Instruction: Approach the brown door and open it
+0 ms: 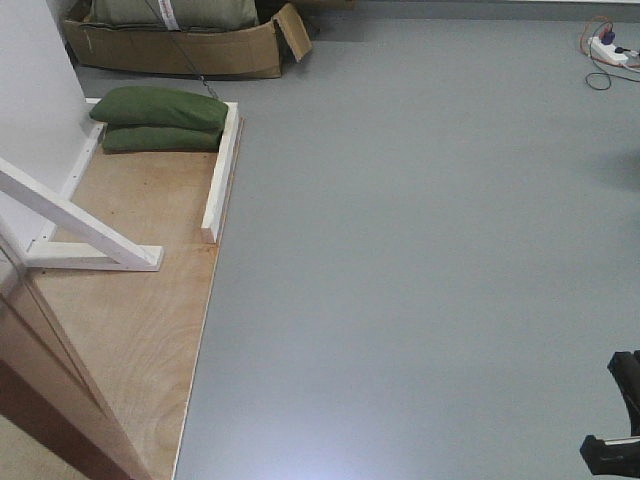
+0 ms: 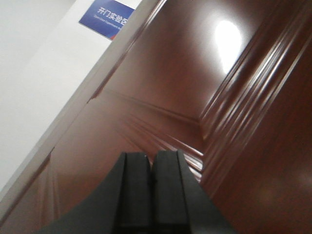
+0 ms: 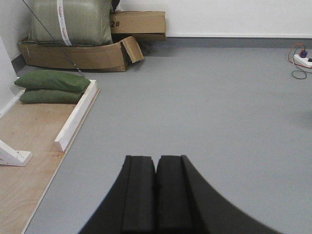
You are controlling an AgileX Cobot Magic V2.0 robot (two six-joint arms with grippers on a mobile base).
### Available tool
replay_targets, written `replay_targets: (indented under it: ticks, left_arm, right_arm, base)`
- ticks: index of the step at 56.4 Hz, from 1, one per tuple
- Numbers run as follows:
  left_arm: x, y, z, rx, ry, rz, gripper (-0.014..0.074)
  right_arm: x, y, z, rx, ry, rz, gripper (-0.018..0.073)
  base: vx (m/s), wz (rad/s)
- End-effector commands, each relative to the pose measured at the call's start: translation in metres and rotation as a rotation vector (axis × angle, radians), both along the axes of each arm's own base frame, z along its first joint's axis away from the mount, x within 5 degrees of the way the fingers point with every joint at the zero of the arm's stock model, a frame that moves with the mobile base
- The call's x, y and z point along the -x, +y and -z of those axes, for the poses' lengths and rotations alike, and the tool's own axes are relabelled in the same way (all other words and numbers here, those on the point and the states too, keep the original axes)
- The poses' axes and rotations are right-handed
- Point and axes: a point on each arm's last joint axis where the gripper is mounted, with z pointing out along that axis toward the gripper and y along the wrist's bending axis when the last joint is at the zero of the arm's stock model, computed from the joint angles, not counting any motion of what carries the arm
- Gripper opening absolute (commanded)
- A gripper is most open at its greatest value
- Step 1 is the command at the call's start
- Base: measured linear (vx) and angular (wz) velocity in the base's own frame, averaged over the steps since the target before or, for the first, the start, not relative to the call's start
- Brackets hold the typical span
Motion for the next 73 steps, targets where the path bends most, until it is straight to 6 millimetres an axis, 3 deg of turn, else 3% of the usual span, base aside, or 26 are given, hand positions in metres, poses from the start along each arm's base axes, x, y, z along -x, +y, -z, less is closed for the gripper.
replay_targets:
  ticks: [1,24,73]
  left_arm:
    - [0.004,-0.013,-0.011,0.018,-0.058,0.085,0.0067]
    - [-0.007,-0.04,-0.011,0.115,-0.101,0.329,0.0067]
    - [-0.012,-0.088,-0.007,-0.109,0.008,0.687,0.0067]
  right_arm:
    - [-0.002,0.0,-0.006,0.005,-0.08,0.002,0.0]
    - [-0.002,0.0,-0.006,0.005,-0.08,0.002,0.0]
    - [-0.002,0.0,-0.006,0.005,-0.08,0.002,0.0]
  base:
    - [0.0,0.0]
    - [0.0,0.0]
    - [0.0,0.0]
